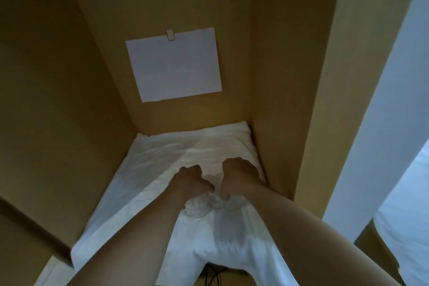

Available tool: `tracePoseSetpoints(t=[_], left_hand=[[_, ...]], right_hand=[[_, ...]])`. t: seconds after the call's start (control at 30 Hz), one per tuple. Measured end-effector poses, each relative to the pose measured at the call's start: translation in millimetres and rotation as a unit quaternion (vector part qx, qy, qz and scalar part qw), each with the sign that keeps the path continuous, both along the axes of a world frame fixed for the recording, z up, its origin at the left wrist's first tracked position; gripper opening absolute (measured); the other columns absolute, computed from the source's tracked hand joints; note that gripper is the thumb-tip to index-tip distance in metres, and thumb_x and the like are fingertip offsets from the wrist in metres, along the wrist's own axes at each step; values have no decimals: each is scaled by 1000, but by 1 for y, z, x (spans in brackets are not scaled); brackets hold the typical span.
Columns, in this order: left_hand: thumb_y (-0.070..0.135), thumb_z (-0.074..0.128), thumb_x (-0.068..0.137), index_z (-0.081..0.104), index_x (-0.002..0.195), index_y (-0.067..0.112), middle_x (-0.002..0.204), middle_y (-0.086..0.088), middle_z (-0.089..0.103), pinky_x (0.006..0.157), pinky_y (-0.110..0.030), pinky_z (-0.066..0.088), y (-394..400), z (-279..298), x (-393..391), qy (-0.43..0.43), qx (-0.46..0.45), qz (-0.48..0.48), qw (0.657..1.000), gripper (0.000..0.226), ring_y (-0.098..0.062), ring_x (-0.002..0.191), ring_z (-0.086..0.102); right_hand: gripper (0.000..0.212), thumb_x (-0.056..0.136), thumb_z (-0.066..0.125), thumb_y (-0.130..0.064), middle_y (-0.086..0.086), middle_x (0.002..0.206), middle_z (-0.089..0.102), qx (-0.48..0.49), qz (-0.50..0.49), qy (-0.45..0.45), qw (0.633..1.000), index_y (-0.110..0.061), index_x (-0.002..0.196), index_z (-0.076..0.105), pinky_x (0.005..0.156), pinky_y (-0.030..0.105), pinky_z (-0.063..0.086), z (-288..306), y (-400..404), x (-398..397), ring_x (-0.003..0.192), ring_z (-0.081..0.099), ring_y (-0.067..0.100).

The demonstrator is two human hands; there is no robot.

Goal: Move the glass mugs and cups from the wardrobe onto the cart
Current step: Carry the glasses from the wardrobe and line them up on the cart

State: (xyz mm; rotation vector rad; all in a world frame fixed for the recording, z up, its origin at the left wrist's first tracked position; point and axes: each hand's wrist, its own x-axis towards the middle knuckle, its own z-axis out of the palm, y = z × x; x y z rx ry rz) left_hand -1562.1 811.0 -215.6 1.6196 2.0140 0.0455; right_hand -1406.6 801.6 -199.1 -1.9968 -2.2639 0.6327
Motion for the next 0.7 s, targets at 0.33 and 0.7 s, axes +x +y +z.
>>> tracePoseSetpoints(t=[0.33,0.7], left_hand=[[55,87,58,45,135,16,121,-3,59,66,-27,51,-55,2,3,93,25,-2,995,96,-23,105,61],[50,90,50,42,135,8,124,-8,55,71,-28,48,-124,-11,-29,26,58,-20,998,106,-26,112,59]], right_hand=[[50,76,77,-19,9,120,44,47,-22,8,999,-19,118,50,73,33,46,-14,-47,10,107,54,31],[76,70,80,-35,3,123,52,137,-153,71,976,-27,140,48,74,33,54,-39,-152,6,104,60,26]])
